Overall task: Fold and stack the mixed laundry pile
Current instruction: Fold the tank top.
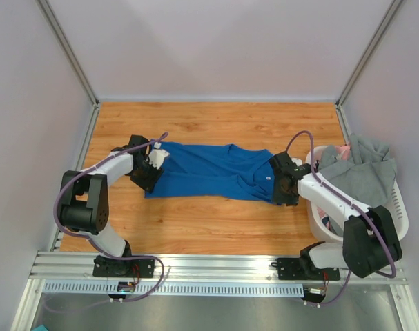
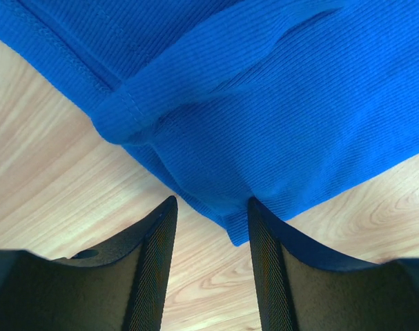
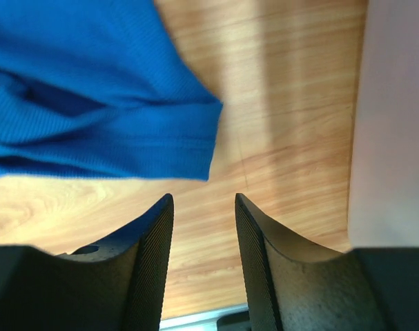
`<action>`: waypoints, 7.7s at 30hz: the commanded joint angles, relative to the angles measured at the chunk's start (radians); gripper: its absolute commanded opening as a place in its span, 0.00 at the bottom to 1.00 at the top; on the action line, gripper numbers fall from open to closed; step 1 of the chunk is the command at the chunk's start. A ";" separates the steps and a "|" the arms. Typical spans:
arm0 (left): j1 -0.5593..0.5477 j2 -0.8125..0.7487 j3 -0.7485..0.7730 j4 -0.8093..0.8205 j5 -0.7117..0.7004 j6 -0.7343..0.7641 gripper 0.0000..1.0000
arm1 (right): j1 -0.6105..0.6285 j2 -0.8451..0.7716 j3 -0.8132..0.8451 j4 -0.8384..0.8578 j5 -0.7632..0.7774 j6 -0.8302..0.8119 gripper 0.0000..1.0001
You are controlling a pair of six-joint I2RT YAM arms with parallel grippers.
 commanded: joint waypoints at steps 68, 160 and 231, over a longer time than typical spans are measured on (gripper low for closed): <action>0.053 -0.200 -0.010 -0.149 -0.005 0.128 0.54 | -0.227 0.152 0.159 0.120 -0.219 0.010 0.42; 0.175 0.303 0.535 0.016 0.216 -0.260 0.00 | -0.005 0.680 0.779 0.361 -0.452 0.117 0.00; 0.162 -0.003 0.139 0.018 0.164 -0.115 0.00 | 0.109 0.378 0.320 0.471 -0.398 0.168 0.00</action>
